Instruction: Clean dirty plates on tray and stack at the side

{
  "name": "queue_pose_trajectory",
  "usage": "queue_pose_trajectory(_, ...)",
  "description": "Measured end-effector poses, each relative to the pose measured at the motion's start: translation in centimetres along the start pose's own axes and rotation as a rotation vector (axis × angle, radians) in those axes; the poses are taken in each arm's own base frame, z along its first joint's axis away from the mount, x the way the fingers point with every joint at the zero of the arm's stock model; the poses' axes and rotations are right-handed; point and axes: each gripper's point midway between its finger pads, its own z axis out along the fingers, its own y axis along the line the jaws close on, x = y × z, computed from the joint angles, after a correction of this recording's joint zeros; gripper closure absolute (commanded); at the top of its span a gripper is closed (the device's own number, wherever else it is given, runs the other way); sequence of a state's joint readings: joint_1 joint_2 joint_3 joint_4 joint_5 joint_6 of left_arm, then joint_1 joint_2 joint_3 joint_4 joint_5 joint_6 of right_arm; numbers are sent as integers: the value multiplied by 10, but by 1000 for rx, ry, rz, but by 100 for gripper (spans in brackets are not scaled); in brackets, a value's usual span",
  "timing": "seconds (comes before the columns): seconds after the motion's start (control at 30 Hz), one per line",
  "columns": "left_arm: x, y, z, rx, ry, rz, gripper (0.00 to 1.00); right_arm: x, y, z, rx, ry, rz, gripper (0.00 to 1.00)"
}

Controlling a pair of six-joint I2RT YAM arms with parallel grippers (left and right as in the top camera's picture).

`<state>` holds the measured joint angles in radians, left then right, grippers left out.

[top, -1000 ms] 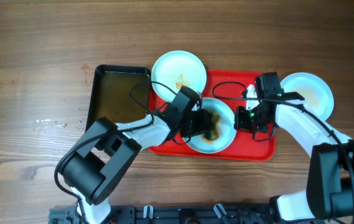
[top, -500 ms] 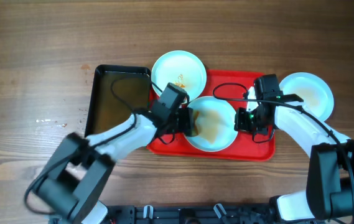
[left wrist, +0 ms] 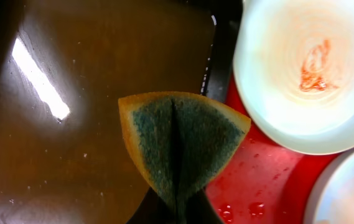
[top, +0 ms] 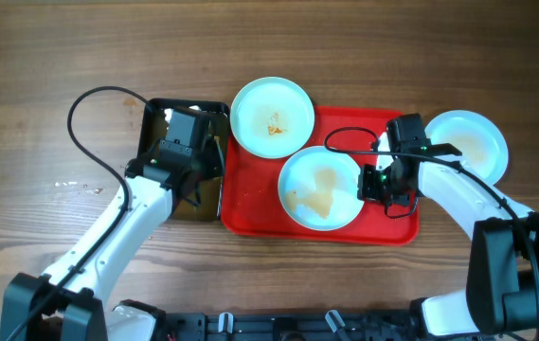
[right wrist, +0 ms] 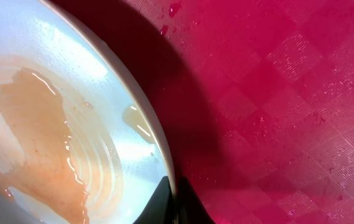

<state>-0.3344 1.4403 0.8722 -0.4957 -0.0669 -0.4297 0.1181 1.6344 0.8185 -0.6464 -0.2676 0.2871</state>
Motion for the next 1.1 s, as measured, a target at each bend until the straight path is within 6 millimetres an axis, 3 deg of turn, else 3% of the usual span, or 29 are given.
queue_pose_trajectory(0.1,13,9,20,-41,67,25,91,0,0,0,0,0,0,96)
queue_pose_trajectory(0.13,19,12,28,-59,95,31,79,0,0,0,0,0,0,96)
queue_pose_trajectory(0.17,30,17,40,-83,143,40,54,0,0,0,0,0,0,96)
queue_pose_trajectory(0.2,34,19,44,-90,159,48,40,0,0,0,0,0,0,96)
queue_pose_trajectory(0.3,42,24,53,-114,192,58,30,0,0,0,0,0,0,96)
queue_pose_trajectory(0.5,24,23,57,-113,117,50,33,0,0,0,0,0,0,96)
queue_pose_trajectory(0.6,25,24,60,-116,122,50,34,0,0,0,0,0,0,96)
queue_pose_trajectory(0.67,29,25,64,-123,136,51,49,0,0,0,0,0,0,96)
queue_pose_trajectory(0.7,30,26,65,-126,142,55,67,0,0,0,0,0,0,96)
queue_pose_trajectory(0.73,32,27,67,-131,149,57,96,0,0,0,0,0,0,96)
queue_pose_trajectory(0.83,30,26,69,-127,138,60,96,0,0,0,0,0,0,96)
queue_pose_trajectory(0.9,29,26,69,-125,137,69,41,0,0,0,0,0,0,96)
queue_pose_trajectory(1.1,58,31,54,-132,281,78,41,0,0,0,0,0,0,96)
